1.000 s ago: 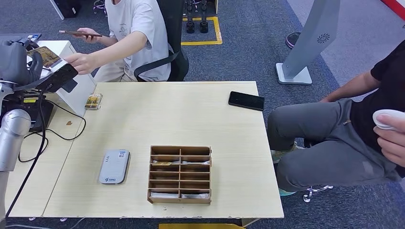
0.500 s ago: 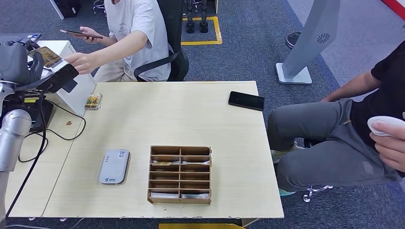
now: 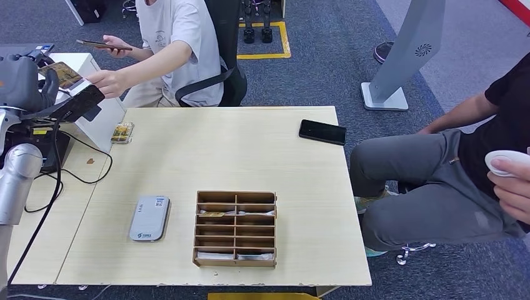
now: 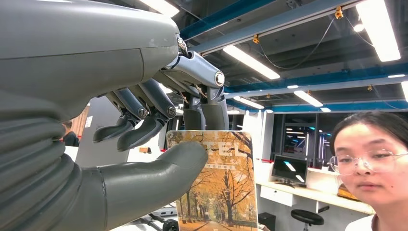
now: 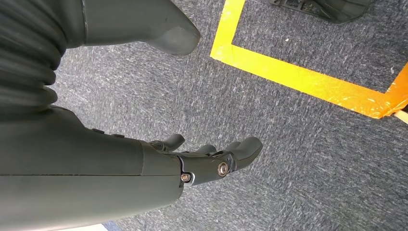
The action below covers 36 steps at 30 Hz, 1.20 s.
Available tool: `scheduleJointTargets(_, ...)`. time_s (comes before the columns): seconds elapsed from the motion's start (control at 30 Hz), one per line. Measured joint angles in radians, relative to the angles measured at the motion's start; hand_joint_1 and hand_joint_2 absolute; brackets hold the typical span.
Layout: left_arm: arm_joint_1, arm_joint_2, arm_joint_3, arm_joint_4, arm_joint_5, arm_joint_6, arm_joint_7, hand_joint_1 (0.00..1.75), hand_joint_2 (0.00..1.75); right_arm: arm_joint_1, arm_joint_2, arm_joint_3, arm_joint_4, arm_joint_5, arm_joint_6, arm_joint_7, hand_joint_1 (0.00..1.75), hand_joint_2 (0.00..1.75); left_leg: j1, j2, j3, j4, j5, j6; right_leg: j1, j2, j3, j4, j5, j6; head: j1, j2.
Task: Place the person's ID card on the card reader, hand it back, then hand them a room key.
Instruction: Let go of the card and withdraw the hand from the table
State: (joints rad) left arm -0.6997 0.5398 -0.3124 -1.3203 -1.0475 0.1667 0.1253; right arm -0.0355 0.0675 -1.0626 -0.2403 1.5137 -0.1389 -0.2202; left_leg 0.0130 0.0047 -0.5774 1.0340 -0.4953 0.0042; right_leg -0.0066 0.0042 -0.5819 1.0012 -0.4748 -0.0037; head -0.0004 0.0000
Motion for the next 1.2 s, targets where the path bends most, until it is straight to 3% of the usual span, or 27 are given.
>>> scheduleJointTargets(1.2, 0.000, 0.000, -0.001, 0.005, 0.000, 0.000, 0.000, 1.75, 1.75, 0.000, 0.000, 0.000, 0.000, 0.000, 0.000, 0.000, 0.00, 1.75, 0.000, 0.000, 0.000, 0.000, 0.000, 0.000, 0.000, 0.000, 0.000, 0.000, 0.000, 0.000, 0.000, 0.000)
